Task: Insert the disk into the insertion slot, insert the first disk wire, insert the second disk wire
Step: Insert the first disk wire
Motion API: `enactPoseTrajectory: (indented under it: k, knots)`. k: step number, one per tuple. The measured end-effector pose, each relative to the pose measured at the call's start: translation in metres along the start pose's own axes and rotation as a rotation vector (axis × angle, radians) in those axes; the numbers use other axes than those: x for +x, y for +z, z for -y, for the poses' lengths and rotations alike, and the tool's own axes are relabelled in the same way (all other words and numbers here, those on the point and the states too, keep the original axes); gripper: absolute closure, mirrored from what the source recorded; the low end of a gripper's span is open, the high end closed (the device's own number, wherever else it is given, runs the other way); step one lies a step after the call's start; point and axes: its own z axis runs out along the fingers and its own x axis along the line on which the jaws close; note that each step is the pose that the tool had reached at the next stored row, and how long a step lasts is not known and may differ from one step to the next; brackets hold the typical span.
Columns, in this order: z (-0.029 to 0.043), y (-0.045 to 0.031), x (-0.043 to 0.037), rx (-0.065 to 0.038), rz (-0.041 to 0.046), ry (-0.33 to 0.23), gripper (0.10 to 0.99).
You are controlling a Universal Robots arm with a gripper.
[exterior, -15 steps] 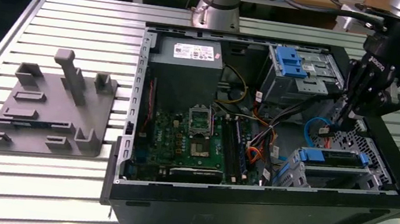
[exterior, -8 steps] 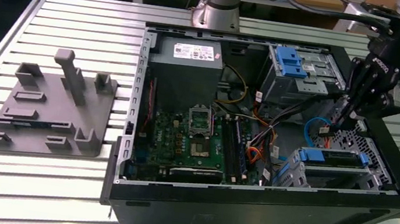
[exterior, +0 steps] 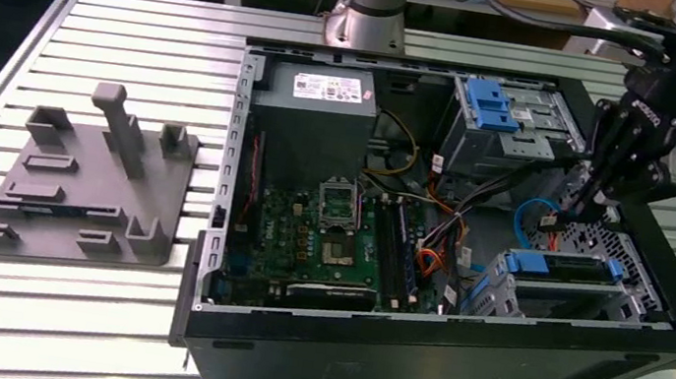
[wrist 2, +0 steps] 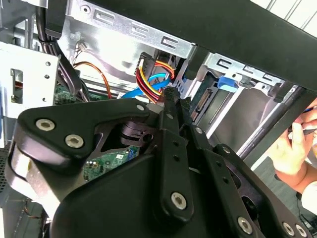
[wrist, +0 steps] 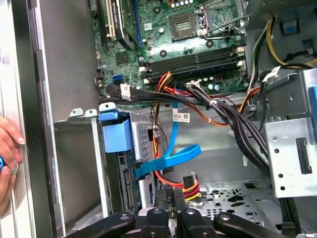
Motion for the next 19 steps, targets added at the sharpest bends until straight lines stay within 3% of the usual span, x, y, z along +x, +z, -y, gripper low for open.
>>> enactPoseTrajectory:
  k: [3, 9, 11, 16, 18, 19]
  knots:
    - [0.0002, 0.0002, 0.0013, 0.000, 0.0045, -0.005, 0.922]
    - [0.0018, 0.0021, 0.0109, -0.004, 0.0314, -0.006, 0.922]
    - [0.0019, 0.0024, 0.0123, -0.007, 0.0558, -0.007, 0.922]
    - [0.0028, 0.0032, 0.0170, -0.019, 0.1352, -0.011, 0.922]
    - [0.0033, 0.0035, 0.0195, -0.022, 0.1585, -0.012, 0.922]
    - [0.0036, 0.0037, 0.0210, -0.023, 0.1643, -0.013, 0.922]
